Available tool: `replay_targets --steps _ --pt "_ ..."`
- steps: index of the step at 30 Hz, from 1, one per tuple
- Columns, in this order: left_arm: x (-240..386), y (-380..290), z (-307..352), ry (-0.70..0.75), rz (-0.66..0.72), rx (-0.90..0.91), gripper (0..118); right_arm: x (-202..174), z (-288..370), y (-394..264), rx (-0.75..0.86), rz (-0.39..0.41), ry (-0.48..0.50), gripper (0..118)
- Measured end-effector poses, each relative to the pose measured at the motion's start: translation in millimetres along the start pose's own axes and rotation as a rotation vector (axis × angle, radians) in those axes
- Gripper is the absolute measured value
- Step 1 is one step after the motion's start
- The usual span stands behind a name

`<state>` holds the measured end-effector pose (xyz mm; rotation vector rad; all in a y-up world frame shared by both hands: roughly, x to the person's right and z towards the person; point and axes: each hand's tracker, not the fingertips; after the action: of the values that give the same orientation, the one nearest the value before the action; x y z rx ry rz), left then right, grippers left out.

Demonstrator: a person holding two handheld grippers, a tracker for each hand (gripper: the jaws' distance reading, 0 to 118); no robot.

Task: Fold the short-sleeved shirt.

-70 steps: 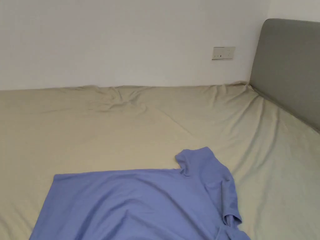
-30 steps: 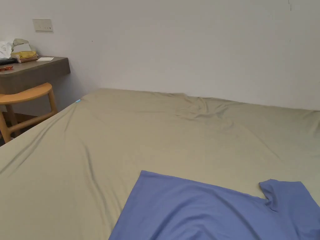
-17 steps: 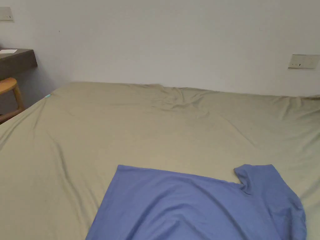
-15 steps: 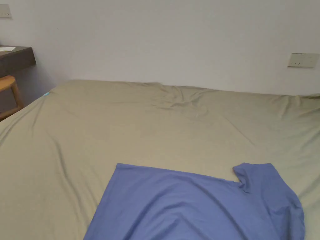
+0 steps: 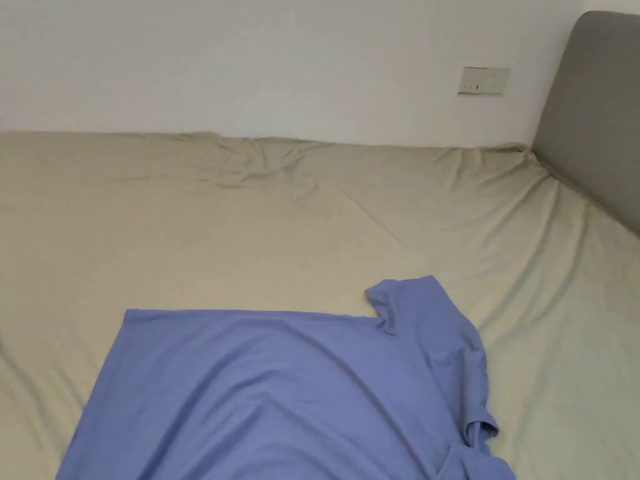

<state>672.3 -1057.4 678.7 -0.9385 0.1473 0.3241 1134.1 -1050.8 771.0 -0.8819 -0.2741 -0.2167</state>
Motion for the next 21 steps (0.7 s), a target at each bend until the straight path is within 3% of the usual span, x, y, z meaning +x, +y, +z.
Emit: replay_targets --steps 5,6,7,9,15,21 --pt "6 0 -4 0.021 -0.025 -0.010 1 2 -24 -6 -0.050 -0.003 -0.029 95" --pt "6 0 -4 0.022 -0.019 -0.011 1 2 -28 -7 -0.082 0.013 -0.044 90" --pt "6 1 -4 0.023 -0.011 -0.012 1 1 -30 -7 -0.108 0.030 -0.036 67" --pt "5 2 0 0.018 0.004 -0.012 1 -1 -30 -8 -0.117 0.050 -0.005 8" --pt "10 23 14 -0.018 -0.015 0.033 1 -5 -19 10 -0.098 0.008 -0.001 8" --pt "24 91 9 -0.082 -0.019 0.155 1 -7 -5 79 0.105 -0.069 0.058 8"
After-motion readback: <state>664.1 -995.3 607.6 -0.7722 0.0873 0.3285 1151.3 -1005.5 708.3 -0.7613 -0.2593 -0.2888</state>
